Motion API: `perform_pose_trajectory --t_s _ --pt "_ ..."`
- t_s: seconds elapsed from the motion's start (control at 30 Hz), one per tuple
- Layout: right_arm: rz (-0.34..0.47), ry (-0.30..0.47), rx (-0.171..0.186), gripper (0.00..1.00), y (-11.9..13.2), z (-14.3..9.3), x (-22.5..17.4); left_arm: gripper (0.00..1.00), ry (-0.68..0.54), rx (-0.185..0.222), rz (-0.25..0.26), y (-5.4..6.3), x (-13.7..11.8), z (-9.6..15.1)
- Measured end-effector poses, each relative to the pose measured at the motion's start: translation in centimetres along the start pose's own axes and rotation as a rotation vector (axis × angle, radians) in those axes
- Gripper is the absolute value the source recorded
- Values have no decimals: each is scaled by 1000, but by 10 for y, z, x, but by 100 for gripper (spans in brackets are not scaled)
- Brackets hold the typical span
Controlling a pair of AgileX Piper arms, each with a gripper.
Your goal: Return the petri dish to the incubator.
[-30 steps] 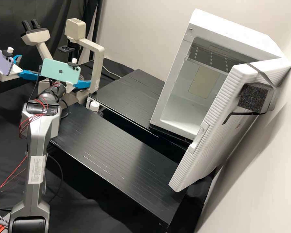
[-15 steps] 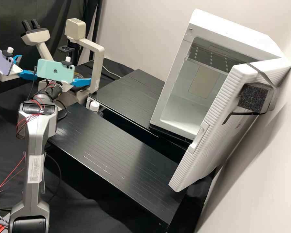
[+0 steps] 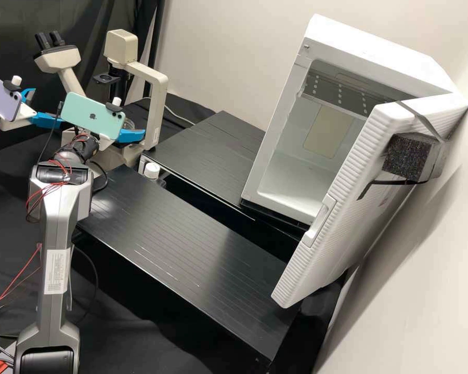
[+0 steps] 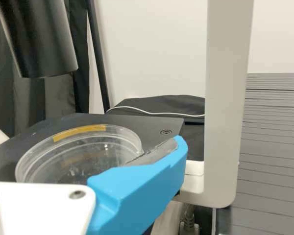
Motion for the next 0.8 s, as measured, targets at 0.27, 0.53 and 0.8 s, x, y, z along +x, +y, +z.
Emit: perform_pose_trajectory --t_s 0.27,0.53,0.8 --pt "0 0 -18 100 0 0 0 100 0 0 0 0 0 0" --pt "-4 -15 -131 100 -3 4 1 100 0 0 0 0 0 0" --pt "-2 -38 -119 100 -3 7 1 100 0 0 0 0 0 0"
